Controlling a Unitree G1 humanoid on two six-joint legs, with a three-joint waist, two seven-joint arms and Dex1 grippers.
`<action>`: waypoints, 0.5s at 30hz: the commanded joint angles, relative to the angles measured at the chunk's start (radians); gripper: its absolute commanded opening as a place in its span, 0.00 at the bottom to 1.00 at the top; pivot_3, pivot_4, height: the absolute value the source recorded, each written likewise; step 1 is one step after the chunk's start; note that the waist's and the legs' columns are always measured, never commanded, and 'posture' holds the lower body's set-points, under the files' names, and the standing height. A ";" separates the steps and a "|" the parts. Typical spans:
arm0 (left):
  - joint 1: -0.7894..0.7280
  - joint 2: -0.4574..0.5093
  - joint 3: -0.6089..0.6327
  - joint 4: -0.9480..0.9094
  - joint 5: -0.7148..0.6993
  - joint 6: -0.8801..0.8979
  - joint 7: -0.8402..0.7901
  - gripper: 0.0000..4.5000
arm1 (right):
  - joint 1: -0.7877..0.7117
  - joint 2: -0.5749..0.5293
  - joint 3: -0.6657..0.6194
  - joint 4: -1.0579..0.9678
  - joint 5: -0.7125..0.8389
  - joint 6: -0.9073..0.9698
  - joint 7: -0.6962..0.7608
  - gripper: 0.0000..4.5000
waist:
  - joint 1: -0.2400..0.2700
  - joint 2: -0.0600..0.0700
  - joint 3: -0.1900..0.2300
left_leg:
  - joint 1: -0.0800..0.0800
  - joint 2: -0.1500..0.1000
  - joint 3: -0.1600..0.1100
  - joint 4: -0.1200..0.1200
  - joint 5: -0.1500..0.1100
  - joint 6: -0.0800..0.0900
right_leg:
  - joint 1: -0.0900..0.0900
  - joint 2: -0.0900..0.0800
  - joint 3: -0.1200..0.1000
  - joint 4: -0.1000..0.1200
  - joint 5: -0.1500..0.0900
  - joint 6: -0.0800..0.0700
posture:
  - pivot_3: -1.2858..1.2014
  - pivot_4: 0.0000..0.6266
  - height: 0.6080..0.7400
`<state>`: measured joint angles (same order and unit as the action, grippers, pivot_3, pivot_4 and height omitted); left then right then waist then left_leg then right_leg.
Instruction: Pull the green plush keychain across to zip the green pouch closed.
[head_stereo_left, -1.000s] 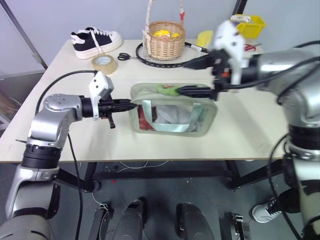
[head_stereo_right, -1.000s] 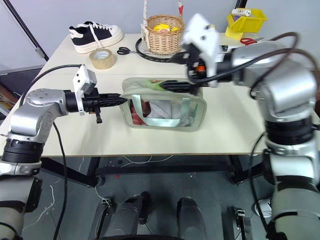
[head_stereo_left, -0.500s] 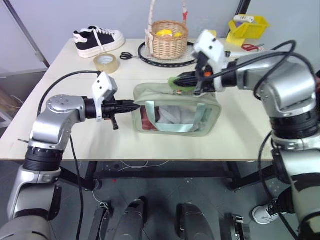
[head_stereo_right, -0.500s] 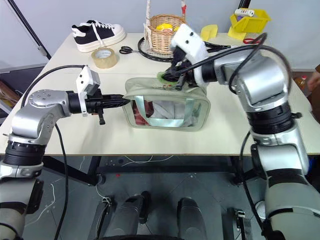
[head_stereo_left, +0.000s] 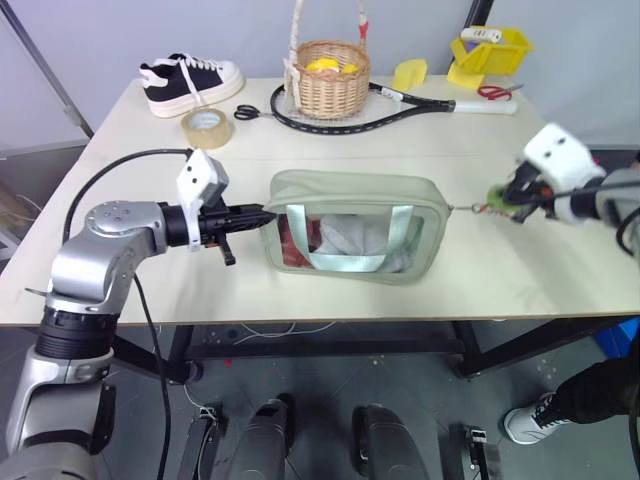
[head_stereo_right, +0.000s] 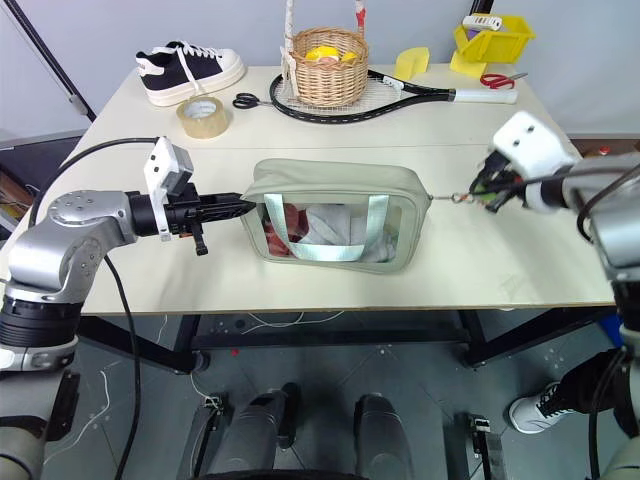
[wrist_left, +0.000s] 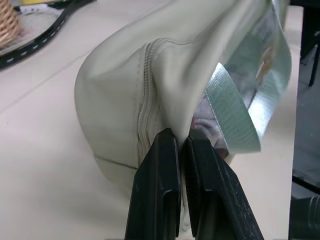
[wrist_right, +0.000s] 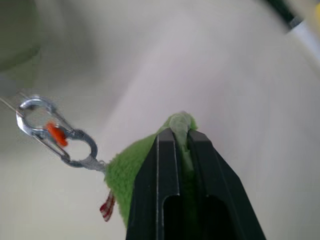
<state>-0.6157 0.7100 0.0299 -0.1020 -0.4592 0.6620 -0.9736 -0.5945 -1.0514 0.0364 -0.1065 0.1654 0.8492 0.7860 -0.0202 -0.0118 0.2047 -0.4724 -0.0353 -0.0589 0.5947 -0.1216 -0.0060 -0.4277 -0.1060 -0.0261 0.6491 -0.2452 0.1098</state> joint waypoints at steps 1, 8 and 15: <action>0.017 0.027 0.073 -0.040 -0.015 0.022 0.048 0.00 | 0.097 0.129 0.009 -0.181 0.023 0.101 -0.098 0.01 | -0.001 0.000 0.000 | 0.001 0.000 0.000 0.001 0.000 0.000 | 0.001 0.001 0.000 0.000 0.000 0.000 | 0.52 0.24 0.88; 0.044 0.018 0.080 -0.097 -0.044 0.054 0.088 0.00 | 0.234 0.234 0.165 -0.274 -0.060 0.116 -0.187 0.01 | 0.009 0.000 0.000 | 0.003 0.000 -0.001 0.002 0.000 0.000 | 0.004 0.000 0.000 -0.001 -0.002 -0.005 | 0.52 0.24 0.88; 0.064 0.019 0.090 -0.135 -0.068 0.076 0.106 0.00 | 0.134 0.209 0.097 -0.117 -0.100 0.056 -0.192 0.01 | 0.009 -0.001 -0.001 | 0.011 0.000 -0.001 0.001 -0.002 -0.002 | 0.014 -0.001 -0.001 -0.005 -0.003 -0.006 | 0.52 0.24 0.88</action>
<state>-0.5501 0.7172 0.0758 -0.1921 -0.5047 0.7381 -0.8727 -0.4244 -0.8168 0.1841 -0.2769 0.0884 0.9102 0.6023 -0.0116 -0.0128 0.2040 -0.4612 -0.0354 -0.0605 0.5954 -0.1236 -0.0082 -0.4135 -0.1073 -0.0266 0.6442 -0.2478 0.1037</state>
